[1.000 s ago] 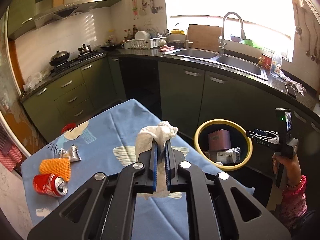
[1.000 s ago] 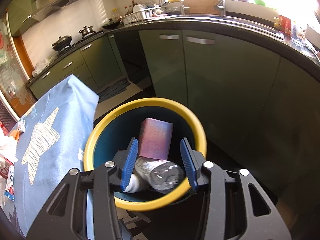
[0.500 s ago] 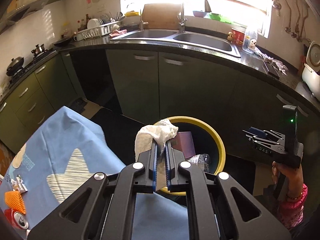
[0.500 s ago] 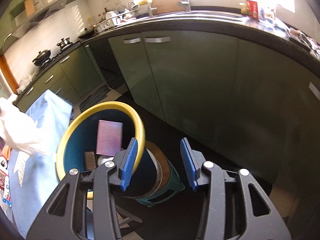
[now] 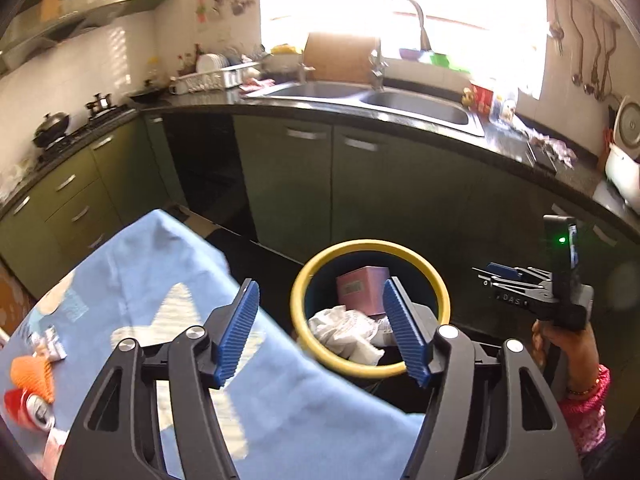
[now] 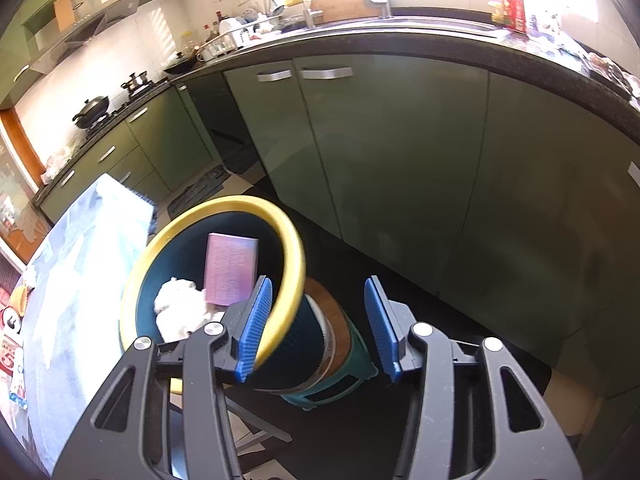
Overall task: Collect trash
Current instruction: 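Reach the right tool to the white-blue tube and grasp it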
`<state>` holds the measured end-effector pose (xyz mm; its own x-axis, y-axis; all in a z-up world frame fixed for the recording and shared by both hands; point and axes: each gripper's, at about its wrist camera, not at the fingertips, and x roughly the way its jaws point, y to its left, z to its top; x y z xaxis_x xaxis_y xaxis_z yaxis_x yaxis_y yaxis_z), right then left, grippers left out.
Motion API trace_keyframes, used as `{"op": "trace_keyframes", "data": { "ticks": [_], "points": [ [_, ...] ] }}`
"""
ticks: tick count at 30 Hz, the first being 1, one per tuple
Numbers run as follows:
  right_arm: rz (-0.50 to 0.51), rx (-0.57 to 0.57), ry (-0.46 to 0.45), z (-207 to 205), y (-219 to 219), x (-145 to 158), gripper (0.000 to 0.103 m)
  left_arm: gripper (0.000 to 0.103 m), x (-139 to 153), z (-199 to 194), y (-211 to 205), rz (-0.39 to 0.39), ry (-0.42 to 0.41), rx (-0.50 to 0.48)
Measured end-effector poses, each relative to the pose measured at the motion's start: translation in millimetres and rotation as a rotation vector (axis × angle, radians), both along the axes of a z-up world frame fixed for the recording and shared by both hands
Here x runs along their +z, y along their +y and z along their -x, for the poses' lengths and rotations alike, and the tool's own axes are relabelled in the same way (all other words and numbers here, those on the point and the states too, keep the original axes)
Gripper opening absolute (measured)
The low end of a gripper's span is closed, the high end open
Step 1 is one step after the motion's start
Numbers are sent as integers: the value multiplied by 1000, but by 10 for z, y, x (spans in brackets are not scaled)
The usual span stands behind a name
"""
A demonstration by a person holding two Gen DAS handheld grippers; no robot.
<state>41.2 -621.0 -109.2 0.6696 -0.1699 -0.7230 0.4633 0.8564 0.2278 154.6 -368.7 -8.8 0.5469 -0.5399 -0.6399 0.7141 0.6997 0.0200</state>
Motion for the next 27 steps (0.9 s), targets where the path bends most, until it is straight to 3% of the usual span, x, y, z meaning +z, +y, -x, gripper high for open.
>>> {"op": "trace_keyframes", "data": {
  "ticks": [5, 8, 18, 24, 27],
  "points": [
    [26, 90, 7, -158, 343, 79, 48, 79, 187, 212, 934, -7, -61, 168],
    [35, 174, 3, -309, 644, 148, 50, 81, 180, 311, 1536, -26, -87, 307],
    [83, 564, -1, -957, 2100, 481, 50, 83, -68, 590, 3396, -10, -30, 656],
    [73, 822, -15, -1130, 3240, 660, 50, 85, -177, 699, 4049, 34, -13, 747],
    [66, 938, -18, -1068, 3800, 663, 55, 85, -221, 725, 4114, 53, -4, 759]
  ]
}}
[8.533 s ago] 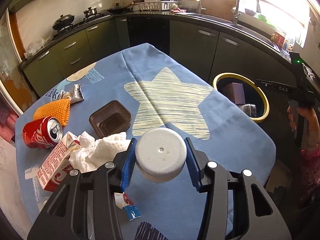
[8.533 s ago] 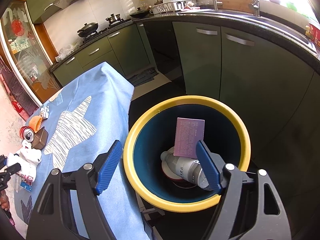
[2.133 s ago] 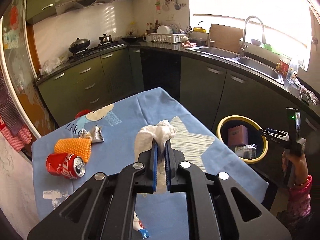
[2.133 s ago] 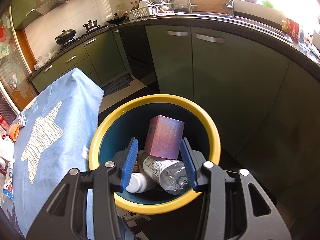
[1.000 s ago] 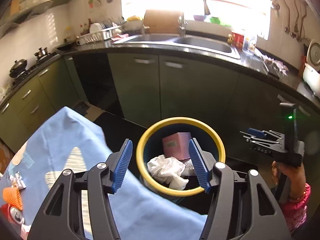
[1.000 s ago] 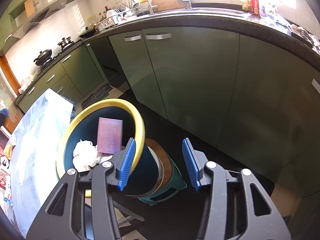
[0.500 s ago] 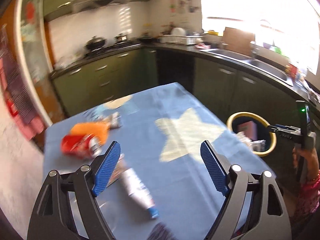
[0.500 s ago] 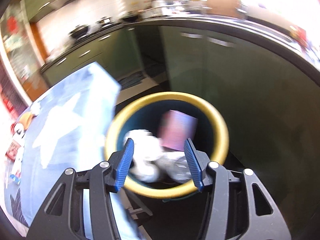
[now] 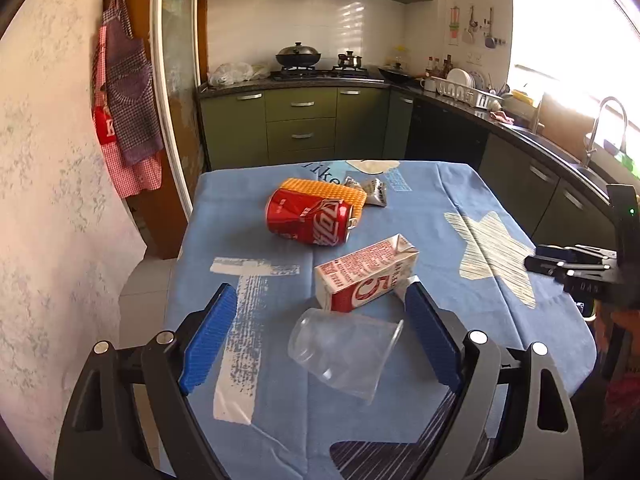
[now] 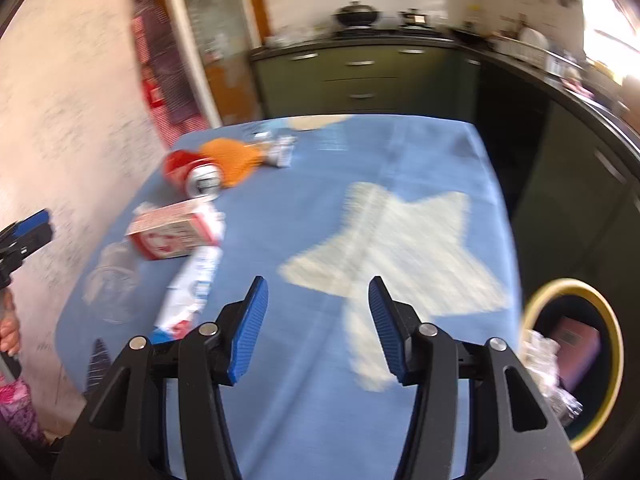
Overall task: Collect trash
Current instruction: 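Reach the right tool to the white-blue tube and grasp it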
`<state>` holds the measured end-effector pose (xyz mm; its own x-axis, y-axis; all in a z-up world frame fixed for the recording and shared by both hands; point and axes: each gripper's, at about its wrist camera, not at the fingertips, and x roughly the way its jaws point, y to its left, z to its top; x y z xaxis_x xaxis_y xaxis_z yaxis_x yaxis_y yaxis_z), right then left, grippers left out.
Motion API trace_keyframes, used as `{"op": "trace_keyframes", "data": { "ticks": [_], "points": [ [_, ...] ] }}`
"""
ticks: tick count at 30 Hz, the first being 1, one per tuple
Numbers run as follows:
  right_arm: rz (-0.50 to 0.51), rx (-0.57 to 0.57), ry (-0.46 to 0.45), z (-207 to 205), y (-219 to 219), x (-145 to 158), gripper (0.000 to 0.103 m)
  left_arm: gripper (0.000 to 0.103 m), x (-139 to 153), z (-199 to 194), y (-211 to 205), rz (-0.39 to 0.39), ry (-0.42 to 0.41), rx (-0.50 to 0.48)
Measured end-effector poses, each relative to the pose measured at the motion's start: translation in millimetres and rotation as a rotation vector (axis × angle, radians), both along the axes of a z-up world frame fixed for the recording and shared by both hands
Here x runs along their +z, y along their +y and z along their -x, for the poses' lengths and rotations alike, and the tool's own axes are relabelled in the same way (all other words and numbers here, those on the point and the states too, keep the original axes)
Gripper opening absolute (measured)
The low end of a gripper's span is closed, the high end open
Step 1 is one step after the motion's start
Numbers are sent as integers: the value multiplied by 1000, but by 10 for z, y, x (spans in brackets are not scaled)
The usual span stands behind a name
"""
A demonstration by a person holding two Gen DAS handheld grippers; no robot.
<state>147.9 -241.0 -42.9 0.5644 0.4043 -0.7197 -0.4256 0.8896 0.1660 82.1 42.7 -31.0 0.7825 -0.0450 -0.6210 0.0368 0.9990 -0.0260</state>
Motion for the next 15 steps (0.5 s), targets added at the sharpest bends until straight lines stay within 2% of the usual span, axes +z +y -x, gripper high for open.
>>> {"op": "trace_keyframes", "data": {
  "ticks": [4, 7, 15],
  "points": [
    [12, 85, 19, 74, 561, -79, 59, 85, -95, 15, 61, 25, 10, -3],
    [65, 93, 32, 53, 868, -201, 59, 85, -145, 25, 94, 38, 12, -12],
    [175, 76, 107, -64, 1111, -568, 59, 85, -230, 87, 244, 70, 14, -9]
  ]
}}
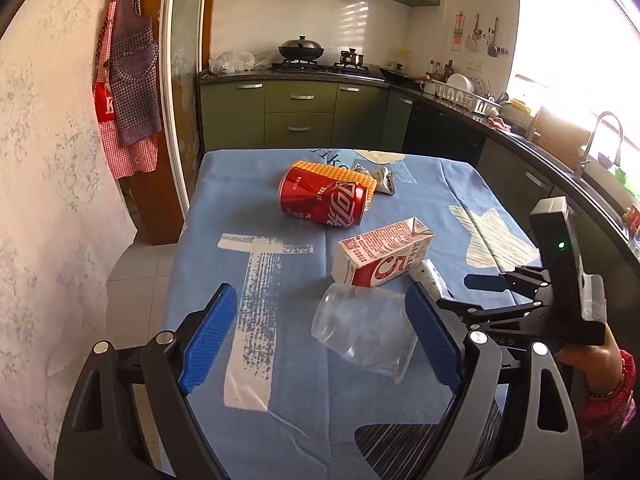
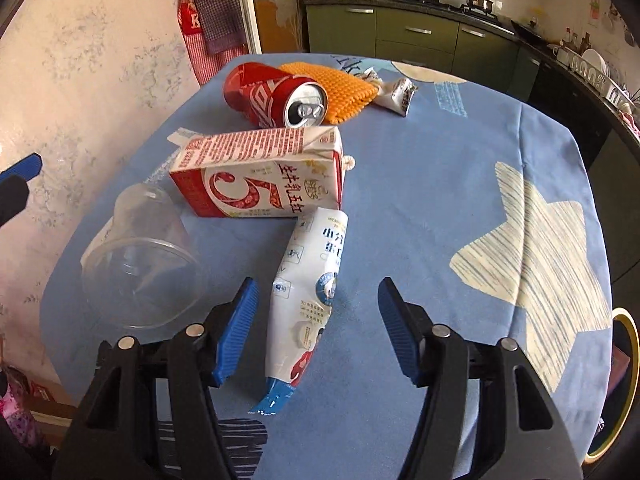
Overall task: Collect trash
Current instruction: 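Reach the right tool to the white-blue tube and grasp it, then carry the tube with the right tool over the bin and release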
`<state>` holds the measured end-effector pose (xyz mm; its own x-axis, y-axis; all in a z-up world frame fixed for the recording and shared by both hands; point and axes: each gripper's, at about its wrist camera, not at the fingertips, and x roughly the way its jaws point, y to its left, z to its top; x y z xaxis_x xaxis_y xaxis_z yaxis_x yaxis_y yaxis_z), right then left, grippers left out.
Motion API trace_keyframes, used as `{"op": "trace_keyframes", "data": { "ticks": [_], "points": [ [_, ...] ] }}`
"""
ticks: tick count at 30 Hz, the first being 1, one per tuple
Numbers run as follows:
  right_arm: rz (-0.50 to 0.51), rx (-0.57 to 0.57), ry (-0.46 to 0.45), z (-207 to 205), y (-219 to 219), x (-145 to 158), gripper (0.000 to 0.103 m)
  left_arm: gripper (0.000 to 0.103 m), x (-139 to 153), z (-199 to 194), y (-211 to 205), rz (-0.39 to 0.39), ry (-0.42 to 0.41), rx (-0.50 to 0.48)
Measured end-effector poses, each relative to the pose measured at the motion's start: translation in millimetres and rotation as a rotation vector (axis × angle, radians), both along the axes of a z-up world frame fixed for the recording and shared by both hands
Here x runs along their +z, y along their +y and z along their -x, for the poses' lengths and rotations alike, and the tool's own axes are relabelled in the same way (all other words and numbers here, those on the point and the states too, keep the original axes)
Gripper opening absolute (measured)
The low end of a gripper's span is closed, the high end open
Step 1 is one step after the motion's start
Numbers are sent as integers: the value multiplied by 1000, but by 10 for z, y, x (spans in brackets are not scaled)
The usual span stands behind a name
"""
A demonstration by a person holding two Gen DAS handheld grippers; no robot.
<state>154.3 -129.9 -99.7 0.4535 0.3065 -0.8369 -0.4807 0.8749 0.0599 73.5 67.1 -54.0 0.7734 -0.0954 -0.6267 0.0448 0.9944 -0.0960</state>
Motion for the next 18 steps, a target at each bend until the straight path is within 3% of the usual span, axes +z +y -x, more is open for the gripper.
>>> {"op": "trace_keyframes", "data": {
  "ticks": [4, 8, 18],
  "points": [
    [27, -9, 0, 22, 36, -69, 50, 85, -55, 10, 27, 11, 6, -3],
    [18, -23, 3, 31, -25, -51, 26, 85, -103, 12, 32, 17, 12, -8],
    [-49, -77, -12, 167, -410, 77, 24, 85, -69, 24, -123, 9, 9, -46]
  ]
}}
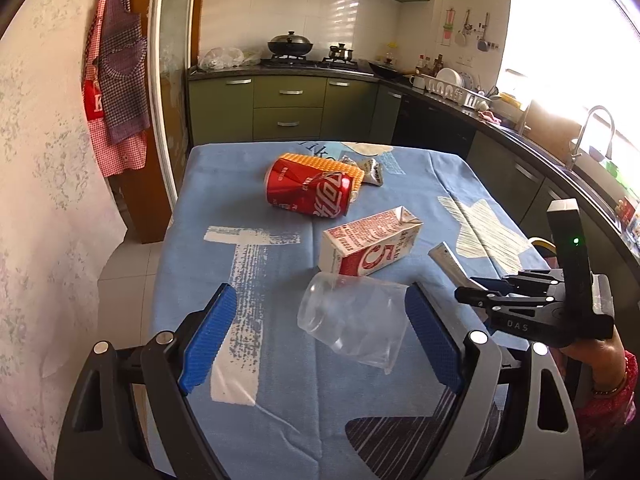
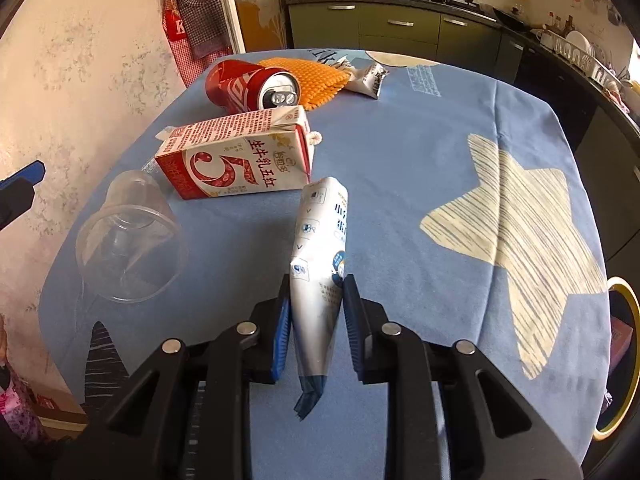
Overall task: Collect trash
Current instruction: 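Carry the tube with the right tool over the bin and release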
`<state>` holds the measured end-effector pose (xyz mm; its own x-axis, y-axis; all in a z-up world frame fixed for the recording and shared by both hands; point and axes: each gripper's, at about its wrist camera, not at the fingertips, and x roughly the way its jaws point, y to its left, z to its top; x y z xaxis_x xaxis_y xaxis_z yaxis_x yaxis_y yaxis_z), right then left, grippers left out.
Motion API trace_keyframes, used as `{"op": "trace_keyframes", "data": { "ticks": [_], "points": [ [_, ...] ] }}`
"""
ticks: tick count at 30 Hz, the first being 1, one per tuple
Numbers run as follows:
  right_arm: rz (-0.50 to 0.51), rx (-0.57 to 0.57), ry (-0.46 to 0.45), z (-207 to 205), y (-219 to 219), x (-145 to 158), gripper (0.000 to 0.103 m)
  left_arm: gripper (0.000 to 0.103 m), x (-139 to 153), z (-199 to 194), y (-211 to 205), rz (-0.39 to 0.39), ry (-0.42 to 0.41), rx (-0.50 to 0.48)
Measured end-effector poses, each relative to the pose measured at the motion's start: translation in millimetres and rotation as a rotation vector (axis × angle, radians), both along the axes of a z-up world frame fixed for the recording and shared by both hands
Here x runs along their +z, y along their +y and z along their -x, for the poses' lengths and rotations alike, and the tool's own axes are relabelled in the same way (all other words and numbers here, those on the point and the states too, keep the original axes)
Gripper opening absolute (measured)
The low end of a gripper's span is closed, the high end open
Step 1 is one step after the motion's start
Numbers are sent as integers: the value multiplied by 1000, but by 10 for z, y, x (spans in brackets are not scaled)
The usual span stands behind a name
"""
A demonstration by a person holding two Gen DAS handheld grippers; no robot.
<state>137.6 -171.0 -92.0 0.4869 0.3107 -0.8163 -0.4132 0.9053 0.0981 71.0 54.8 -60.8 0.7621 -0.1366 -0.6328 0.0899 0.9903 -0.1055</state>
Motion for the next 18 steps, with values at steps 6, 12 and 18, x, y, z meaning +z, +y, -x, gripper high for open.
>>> {"op": "trace_keyframes", "data": {
  "ticks": [6, 12, 18],
  "points": [
    [-11, -152, -63, 71, -707, 214, 24, 85, 78, -5, -252, -13, -13, -60],
    [42, -388, -87, 75, -1719, 244, 24, 85, 125, -74, -529, -7, -4, -112],
    [103, -616, -86, 101, -2686, 159, 25, 85, 173, -163, -804, -14, 4, -150]
  ]
}}
